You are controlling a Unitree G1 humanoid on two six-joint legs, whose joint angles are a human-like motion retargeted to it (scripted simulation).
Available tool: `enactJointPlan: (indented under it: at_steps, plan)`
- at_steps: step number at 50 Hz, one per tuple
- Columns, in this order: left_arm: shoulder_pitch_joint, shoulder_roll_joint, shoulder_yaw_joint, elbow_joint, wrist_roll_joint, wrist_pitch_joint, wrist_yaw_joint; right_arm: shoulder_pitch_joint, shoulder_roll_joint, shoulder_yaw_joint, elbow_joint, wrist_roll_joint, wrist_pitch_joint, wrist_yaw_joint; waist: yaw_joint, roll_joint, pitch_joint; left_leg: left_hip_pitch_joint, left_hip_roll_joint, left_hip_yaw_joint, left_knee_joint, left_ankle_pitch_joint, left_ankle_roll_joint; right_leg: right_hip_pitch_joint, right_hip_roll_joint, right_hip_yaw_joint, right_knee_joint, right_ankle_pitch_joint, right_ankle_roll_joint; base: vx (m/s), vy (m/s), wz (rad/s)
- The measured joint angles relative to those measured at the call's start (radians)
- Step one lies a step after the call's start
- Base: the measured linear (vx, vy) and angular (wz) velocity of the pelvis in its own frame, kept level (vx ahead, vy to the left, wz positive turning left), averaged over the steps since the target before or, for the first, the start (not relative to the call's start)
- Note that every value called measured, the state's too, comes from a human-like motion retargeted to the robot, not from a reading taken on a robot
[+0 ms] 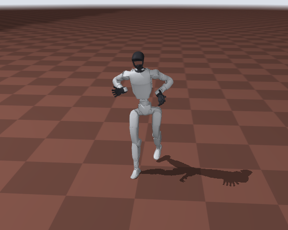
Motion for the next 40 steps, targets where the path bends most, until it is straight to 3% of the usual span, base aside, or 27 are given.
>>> enactJointPlan:
  at_steps: [4, 7, 10, 15, 20, 23, 25, 28, 30, 35, 37, 40]
  plan:
    - [-0.001, 0.02, 0.014, 0.011, -0.1, 0.019, -0.09, -0.006, -0.008, 0.019, -0.002, 0.03, 0.018, -0.001, 0.047, -0.05, -0.046, -0.304, 0.019, 0.243, 0.475, 0.081, 0.085, 0.035, -0.06, 0.003, 0.03, -0.065, -0.017, 0.65, -0.22, 0.19]
    - [0.014, 0.013, 0.035, 0.011, -0.165, 0.026, -0.092, -0.014, -0.008, 0.023, -0.001, 0.048, 0.043, -0.004, 0.102, -0.077, -0.061, -0.478, 0.086, 0.404, 0.654, -0.01, 0.194, 0.048, -0.077, 0.015, 0.046, -0.094, -0.003, 0.59, -0.19, -0.16]
    - [0.035, 0.003, 0.058, 0.002, -0.192, 0.021, -0.1, -0.015, 0.001, 0.03, 0.004, 0.045, 0.05, -0.002, 0.172, -0.102, -0.066, -0.592, 0.075, 0.453, 0.622, -0.116, 0.243, 0.057, -0.085, 0.049, 0.062, -0.117, 0.028, 0.55, -0.13, -0.54]
    - [0.053, 0.003, 0.102, 0.005, -0.163, 0.016, -0.122, -0.022, 0.018, 0.039, 0.02, -0.001, 0.057, 0.011, 0.295, -0.093, -0.068, -0.68, 0.047, 0.393, 0.196, -0.075, 0.205, 0.078, -0.027, 0.117, 0.076, -0.161, 0.046, 0.55, -0.1, -0.86]
    - [0.074, -0.008, 0.126, 0.0, -0.138, -0.007, -0.097, -0.028, 0.022, 0.057, 0.025, -0.013, 0.03, 0.006, 0.382, -0.006, -0.021, -0.62, 0.13, 0.445, -0.315, 0.034, 0.087, 0.212, 0.081, 0.174, 0.07, -0.224, 0.046, 0.65, 0.03, -0.94]
    - [0.066, 0.007, 0.118, -0.011, -0.113, -0.015, -0.122, -0.03, 0.019, 0.07, 0.026, -0.001, -0.005, 0.007, 0.383, 0.014, -0.01, -0.628, 0.14, 0.544, -0.405, -0.008, -0.005, 0.295, 0.106, 0.181, 0.068, -0.255, 0.046, 0.72, 0.07, -0.28]
    - [0.053, 0.016, 0.107, -0.019, -0.107, -0.017, -0.143, -0.036, 0.019, 0.077, 0.032, 0.007, -0.024, 0.012, 0.374, 0.012, -0.015, -0.633, 0.131, 0.585, -0.407, -0.032, -0.033, 0.336, 0.114, 0.185, 0.073, -0.261, 0.042, 0.75, 0.07, 0.03]
    - [0.032, 0.028, 0.085, -0.032, -0.119, -0.017, -0.189, -0.041, 0.023, 0.085, 0.045, 0.017, -0.046, 0.032, 0.353, 0.01, -0.038, -0.588, 0.118, 0.568, -0.407, -0.001, -0.013, 0.385, 0.136, 0.208, 0.108, -0.213, 0.026, 0.81, 0.07, 0.14]
    - [0.022, 0.035, 0.066, -0.046, -0.135, -0.018, -0.244, -0.035, 0.025, 0.092, 0.054, 0.023, -0.066, 0.059, 0.338, 0.014, -0.053, -0.534, 0.12, 0.536, -0.407, 0.015, 0.014, 0.406, 0.155, 0.23, 0.167, -0.129, 0.014, 0.87, 0.08, 0.14]
    - [0.012, 0.059, 0.025, -0.067, -0.214, -0.021, -0.432, -0.007, 0.028, 0.102, 0.076, 0.026, -0.099, 0.136, 0.319, 0.05, -0.119, -0.414, 0.197, 0.475, -0.377, -0.073, 0.062, 0.199, 0.216, 0.215, 0.672, 0.16, 0.035, 0.84, 0.1, -0.02]
    - [0.015, 0.055, 0.025, -0.057, -0.265, -0.014, -0.419, -0.008, 0.024, 0.086, 0.071, 0.039, -0.068, 0.13, 0.304, 0.058, -0.131, -0.387, 0.215, 0.458, -0.354, -0.117, 0.056, 0.063, 0.203, 0.177, 0.884, 0.183, 0.022, 0.74, 0.11, 0.12]
    - [0.025, 0.047, 0.035, -0.032, -0.29, -0.006, -0.357, -0.007, 0.015, 0.054, 0.052, 0.058, -0.036, 0.107, 0.264, 0.079, -0.129, -0.339, 0.226, 0.431, -0.327, -0.165, 0.034, -0.095, 0.155, 0.111, 1.068, 0.107, -0.049, 0.68, 0.12, 0.39]
